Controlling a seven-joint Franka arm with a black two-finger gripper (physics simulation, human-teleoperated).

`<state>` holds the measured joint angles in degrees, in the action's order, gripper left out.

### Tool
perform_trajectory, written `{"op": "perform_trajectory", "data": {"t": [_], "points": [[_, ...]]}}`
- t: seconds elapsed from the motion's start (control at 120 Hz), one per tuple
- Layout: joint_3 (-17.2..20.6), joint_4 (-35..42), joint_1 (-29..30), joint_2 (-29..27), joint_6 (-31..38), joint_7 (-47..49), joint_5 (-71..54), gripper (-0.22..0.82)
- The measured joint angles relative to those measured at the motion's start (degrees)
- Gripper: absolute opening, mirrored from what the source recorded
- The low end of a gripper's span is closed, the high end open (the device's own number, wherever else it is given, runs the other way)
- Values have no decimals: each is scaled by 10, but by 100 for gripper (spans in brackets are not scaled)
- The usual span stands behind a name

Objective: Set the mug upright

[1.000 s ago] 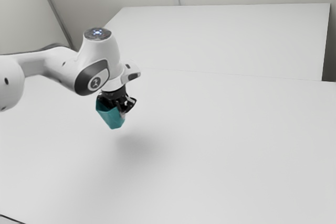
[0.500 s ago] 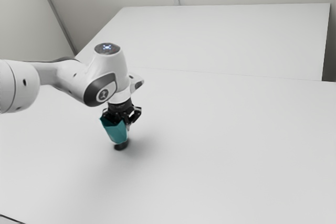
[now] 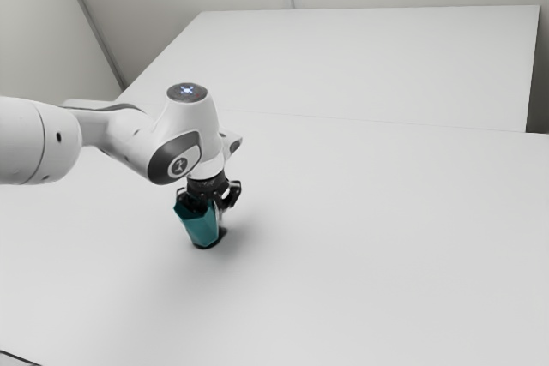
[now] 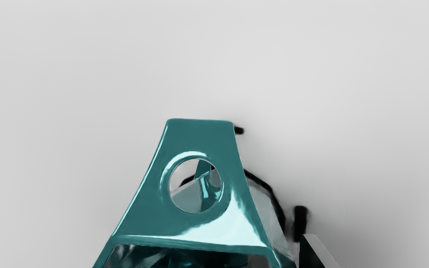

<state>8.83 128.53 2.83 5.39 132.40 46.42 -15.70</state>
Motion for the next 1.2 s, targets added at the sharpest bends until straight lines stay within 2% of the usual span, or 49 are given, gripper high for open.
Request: {"op": "perform_trajectory", "data": {"t": [0.075, 0.158, 0.367, 0.642, 0.875, 1.2], "points": [[0, 0, 0, -8, 0, 5, -7, 21], [0, 0, -2, -27, -7, 9, -11, 34], [0, -3, -15, -80, -44, 17, -17, 50], [1, -64, -27, -92, -116, 1, 3, 58], [-4, -164, -33, -76, -160, -91, 38, 60], [-5, -310, -20, -49, -265, -202, 44, 60]]}}
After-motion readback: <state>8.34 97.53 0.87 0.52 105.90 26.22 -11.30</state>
